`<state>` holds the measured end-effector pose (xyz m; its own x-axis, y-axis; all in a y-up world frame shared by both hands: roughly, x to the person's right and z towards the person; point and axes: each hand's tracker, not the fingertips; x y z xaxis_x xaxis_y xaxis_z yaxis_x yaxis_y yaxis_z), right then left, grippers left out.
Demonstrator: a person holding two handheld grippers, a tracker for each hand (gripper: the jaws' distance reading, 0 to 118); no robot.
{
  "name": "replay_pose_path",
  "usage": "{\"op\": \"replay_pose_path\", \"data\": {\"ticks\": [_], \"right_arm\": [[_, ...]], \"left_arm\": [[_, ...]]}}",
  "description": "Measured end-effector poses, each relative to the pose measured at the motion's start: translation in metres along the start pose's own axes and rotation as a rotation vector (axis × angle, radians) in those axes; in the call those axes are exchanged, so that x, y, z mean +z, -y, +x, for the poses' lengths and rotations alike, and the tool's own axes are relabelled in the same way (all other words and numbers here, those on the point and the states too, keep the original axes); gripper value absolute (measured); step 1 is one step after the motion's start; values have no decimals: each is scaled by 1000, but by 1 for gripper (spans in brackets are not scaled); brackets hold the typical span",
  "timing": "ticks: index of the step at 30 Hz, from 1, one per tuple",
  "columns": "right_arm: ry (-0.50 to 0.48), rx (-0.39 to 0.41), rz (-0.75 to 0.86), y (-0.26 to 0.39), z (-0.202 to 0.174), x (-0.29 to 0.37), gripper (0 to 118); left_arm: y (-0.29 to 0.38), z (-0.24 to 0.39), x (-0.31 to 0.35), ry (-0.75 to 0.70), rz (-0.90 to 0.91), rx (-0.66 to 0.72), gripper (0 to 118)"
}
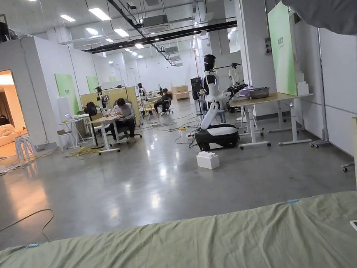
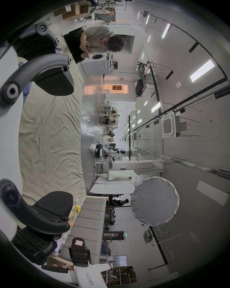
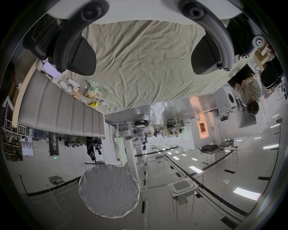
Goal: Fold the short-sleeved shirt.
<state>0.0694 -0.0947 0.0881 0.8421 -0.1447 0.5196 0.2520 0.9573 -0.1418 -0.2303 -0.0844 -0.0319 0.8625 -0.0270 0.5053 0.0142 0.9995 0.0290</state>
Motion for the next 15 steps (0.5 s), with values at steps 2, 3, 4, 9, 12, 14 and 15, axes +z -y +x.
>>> {"op": "replay_pose_path", "data": {"ticks": [2,3,4,9,12,14,15], "right_arm": [[4,-1,3,1,-1,1,118],[-1,-4,4,1,0,2,118],[-9,-12,3,0,1,2,118],[-16,-77,0,-5,9,4,118],[-13,-89,3,-7,11,7,118],[-15,-90,4,-9,12,8,118],[-18,-95,-4,-10,12,8,118]], "left_arm": [[-1,1,1,3,3,1,118],[-2,1,2,3,4,-2,118],[-2,1,3,3,4,-5,118],[-4,2,4,8,3,-11,118],[-4,2,5,6,1,-6,118],[-3,2,5,9,1,-4,118],[-3,2,5,9,2,-4,118]]}}
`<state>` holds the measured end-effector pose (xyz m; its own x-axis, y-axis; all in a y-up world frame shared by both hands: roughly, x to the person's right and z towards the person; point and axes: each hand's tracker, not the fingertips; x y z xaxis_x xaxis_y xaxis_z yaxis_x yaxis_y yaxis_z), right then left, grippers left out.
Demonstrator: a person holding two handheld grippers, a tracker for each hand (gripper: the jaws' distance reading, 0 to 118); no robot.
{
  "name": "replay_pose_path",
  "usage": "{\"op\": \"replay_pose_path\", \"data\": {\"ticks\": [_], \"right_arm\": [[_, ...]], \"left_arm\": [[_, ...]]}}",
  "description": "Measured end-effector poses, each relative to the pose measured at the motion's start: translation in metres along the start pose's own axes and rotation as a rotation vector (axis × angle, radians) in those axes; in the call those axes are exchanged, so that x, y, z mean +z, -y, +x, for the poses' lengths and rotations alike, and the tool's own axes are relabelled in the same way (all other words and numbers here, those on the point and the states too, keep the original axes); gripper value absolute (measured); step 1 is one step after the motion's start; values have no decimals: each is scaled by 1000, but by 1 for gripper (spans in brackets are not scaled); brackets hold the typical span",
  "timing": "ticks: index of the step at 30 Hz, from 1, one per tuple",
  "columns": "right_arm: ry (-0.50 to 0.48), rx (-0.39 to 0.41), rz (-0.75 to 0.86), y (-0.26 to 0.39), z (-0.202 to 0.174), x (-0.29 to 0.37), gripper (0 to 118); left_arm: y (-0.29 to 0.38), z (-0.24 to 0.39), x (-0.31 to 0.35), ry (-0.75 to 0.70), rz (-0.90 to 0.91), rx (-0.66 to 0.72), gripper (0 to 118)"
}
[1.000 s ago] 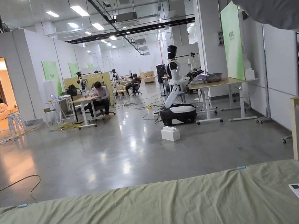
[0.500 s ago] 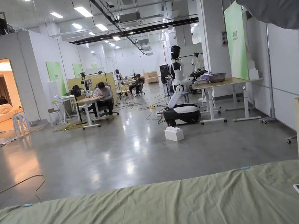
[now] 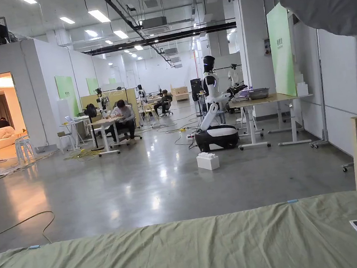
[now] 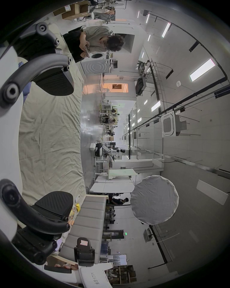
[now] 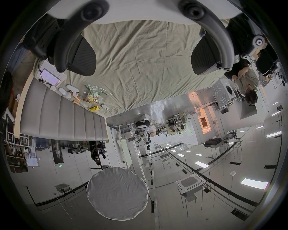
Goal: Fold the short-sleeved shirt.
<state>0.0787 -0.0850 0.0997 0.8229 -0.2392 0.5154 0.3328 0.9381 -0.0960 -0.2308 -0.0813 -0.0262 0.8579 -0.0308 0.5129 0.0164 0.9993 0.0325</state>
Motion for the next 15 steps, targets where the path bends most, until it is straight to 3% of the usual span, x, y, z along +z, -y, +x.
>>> {"op": "replay_pose_path", "data": {"ticks": [7,9,12,15], "right_arm": [[12,4,10,3,2,-2,118],[-73,-14,44,6,8,-2,118],[-291,39,179,12,25,2,118],[-270,77,198,11,23,8,118]], "left_arm": [[0,1,1,5,-1,-6,118],[0,0,2,5,-1,-4,118],[0,-1,3,1,2,-1,118],[0,-1,3,-3,0,6,118]]}}
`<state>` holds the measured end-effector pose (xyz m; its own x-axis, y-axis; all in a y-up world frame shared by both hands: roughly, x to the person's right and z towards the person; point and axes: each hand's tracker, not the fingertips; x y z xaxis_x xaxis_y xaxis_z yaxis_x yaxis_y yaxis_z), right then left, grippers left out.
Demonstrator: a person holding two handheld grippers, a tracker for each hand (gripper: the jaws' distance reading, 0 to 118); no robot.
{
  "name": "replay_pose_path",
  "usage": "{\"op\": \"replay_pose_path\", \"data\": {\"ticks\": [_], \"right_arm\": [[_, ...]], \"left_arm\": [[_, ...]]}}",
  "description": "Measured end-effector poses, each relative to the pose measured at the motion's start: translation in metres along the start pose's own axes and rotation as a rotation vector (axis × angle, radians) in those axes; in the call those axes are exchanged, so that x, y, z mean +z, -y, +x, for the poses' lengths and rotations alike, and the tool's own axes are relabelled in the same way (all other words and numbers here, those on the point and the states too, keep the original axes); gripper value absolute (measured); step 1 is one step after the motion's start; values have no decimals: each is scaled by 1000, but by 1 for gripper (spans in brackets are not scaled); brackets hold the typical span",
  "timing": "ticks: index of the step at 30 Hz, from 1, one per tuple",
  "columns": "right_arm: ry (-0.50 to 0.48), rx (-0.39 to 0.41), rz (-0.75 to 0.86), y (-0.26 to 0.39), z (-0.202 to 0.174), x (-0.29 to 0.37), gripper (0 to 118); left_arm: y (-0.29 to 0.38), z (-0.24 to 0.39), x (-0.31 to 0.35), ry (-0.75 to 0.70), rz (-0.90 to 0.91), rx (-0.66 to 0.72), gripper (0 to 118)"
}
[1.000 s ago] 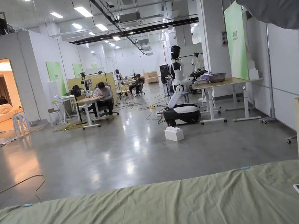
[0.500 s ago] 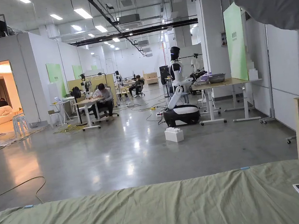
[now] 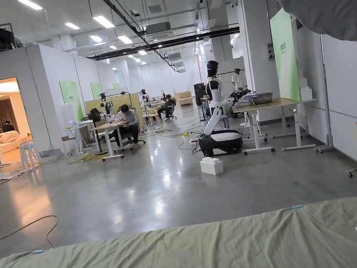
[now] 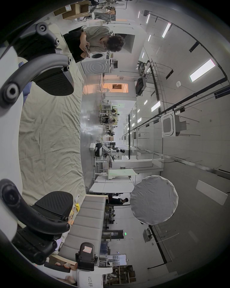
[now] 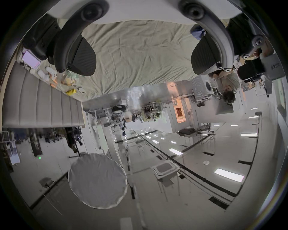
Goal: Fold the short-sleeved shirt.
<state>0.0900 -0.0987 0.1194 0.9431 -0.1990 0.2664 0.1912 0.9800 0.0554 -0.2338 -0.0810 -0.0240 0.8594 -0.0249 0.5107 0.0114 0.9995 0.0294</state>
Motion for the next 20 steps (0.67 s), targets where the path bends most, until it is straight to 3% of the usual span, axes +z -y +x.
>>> {"op": "replay_pose_path", "data": {"ticks": [5,12,20], "right_arm": [[40,67,-1,0,-6,-1,118],[19,33,-20,2,-4,-2,118],[17,58,-46,4,-3,-2,118]], "left_arm": [[0,-1,0,-1,-1,21,118],[1,-2,1,-12,7,10,118],[-2,-6,3,13,27,41,118]]}}
